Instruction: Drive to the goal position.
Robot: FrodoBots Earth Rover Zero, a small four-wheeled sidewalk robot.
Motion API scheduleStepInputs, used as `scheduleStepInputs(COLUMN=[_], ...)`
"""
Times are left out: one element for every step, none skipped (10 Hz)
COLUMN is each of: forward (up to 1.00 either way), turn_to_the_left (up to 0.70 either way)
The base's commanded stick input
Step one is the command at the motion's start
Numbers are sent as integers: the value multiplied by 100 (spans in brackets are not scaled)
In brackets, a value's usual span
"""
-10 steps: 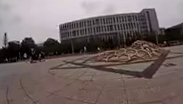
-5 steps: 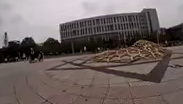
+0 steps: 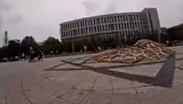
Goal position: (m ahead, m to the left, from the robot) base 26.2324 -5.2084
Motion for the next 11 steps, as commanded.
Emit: scheduleStepInputs(forward=[55, 55, 55, 55, 55, 55, 55, 55, 55, 55, 55], turn_to_the_left=[15, 15, 15, 15, 14, 9, 1, 1, 1, 1, 1])
